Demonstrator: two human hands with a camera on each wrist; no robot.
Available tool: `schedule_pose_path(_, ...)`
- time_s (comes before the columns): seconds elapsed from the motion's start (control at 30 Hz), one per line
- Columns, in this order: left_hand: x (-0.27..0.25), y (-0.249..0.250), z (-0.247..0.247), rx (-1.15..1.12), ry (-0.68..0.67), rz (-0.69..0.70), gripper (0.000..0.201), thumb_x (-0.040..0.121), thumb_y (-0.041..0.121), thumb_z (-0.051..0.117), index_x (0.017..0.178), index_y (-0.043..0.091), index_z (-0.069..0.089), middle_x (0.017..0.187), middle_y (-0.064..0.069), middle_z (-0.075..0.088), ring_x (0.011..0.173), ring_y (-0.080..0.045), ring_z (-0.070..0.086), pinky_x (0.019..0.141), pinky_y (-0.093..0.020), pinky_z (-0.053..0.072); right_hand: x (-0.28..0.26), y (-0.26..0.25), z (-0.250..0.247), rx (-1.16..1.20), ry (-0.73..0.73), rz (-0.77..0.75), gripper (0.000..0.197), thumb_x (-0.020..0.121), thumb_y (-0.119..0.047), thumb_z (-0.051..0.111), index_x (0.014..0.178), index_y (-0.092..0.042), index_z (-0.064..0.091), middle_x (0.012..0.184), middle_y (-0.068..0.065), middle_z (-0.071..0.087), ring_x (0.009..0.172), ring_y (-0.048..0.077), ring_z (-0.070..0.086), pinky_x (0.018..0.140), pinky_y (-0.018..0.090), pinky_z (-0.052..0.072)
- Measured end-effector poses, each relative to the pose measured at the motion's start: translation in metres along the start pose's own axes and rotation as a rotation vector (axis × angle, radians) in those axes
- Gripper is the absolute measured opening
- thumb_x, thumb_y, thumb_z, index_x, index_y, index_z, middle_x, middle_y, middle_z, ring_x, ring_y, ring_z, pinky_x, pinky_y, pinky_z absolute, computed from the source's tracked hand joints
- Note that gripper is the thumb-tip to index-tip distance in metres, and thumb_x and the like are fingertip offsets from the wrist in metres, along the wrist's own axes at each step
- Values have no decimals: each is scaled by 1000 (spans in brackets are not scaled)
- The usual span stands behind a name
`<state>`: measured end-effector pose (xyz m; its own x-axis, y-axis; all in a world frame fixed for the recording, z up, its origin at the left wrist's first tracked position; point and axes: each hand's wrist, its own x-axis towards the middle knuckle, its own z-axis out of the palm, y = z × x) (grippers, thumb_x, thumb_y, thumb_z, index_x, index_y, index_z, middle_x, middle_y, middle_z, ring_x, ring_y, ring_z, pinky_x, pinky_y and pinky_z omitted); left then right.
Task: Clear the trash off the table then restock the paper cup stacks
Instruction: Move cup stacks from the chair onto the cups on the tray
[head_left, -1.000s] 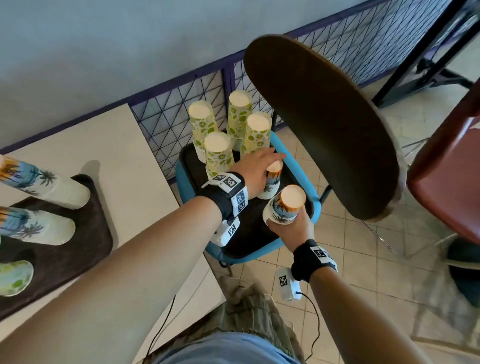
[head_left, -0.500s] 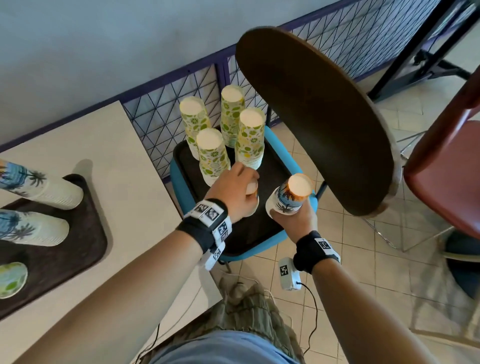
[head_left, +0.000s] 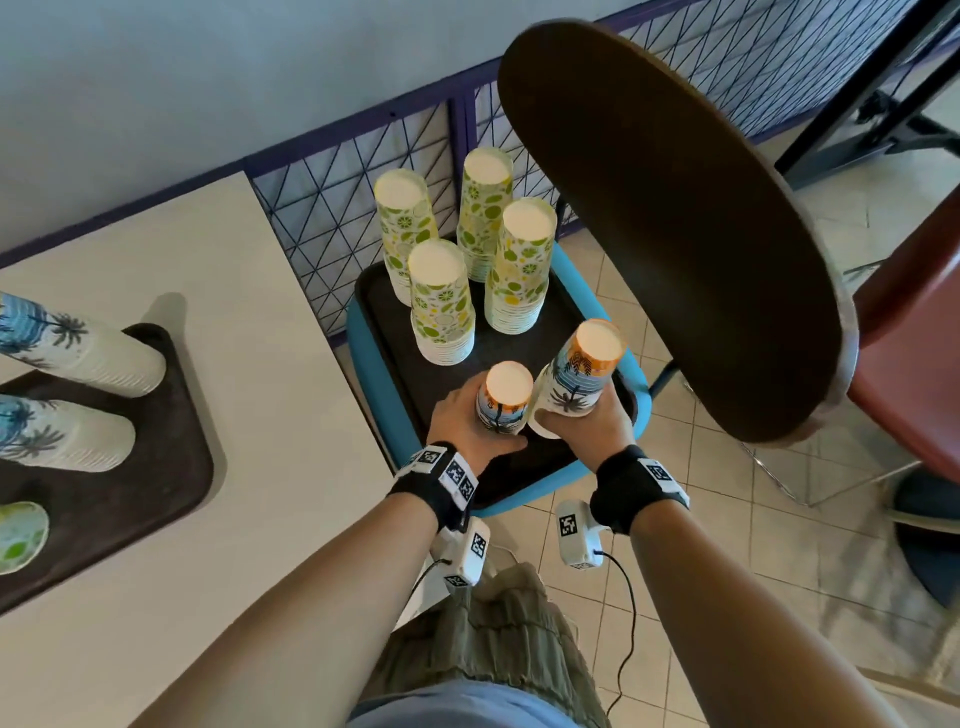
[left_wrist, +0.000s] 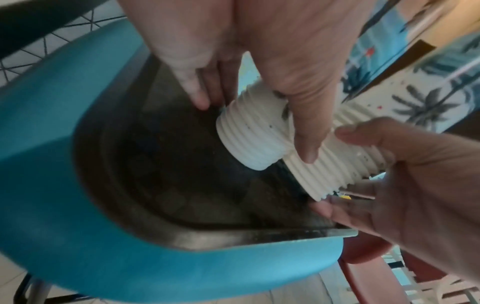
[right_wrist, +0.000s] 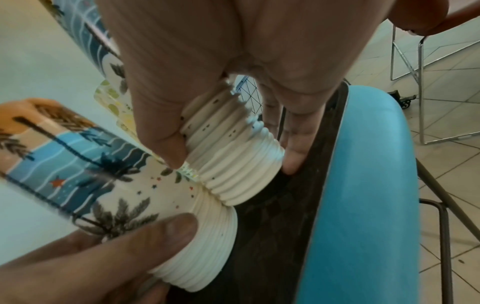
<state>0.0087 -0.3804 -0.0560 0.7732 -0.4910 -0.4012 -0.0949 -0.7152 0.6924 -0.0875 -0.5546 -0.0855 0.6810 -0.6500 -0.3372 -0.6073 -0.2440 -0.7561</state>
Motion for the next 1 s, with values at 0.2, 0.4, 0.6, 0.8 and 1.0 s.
schedule_pose_path(0.2, 0, -13, 10, 13, 28, 43, 91, 65, 29, 91, 144, 33, 46, 129, -8, 55, 126, -28, 53, 108, -31, 44, 2, 6, 8, -14, -25, -11, 80, 52, -64, 84, 122, -42, 51, 114, -18, 69, 108, 8, 67, 96, 41, 57)
schedule_pose_path(0.4, -11, -30, -4, -127, 77, 23, 90, 63, 29, 95, 140, 29, 49, 117, 2, 53, 121, -18, 46, 101, -23, 40, -13, -14, 12, 72, -69, -67, 84, 55, -58, 88, 128, -38, 53, 121, -15, 69, 114, 7, 66, 102, 40, 54)
schedule_pose_path(0.6, -48, -50, -59, -368, 103, 36, 83, 65, 39, 98, 134, 32, 53, 130, 8, 70, 120, -10, 66, 107, -32, 51, -38, -41, 24, 100, -181, -149, 79, 66, -38, 92, 134, -25, 54, 126, -9, 68, 118, 12, 63, 105, 36, 49)
schedule_pose_path(0.8, -104, -79, -123, -473, 265, 30, 73, 73, 38, 95, 136, 22, 61, 127, 9, 74, 116, -1, 70, 101, -19, 53, -54, -97, 69, 127, -347, -288, 82, 57, -56, 87, 129, -29, 58, 123, -12, 69, 115, 6, 64, 106, 36, 48)
schedule_pose_path(1.0, -150, -115, -170, -498, 518, -45, 80, 65, 58, 90, 132, 27, 60, 122, 16, 75, 115, -1, 70, 107, -32, 54, -70, -165, 130, 180, -531, -397, 81, 56, -49, 88, 129, -30, 59, 121, -15, 71, 112, 3, 67, 105, 39, 52)
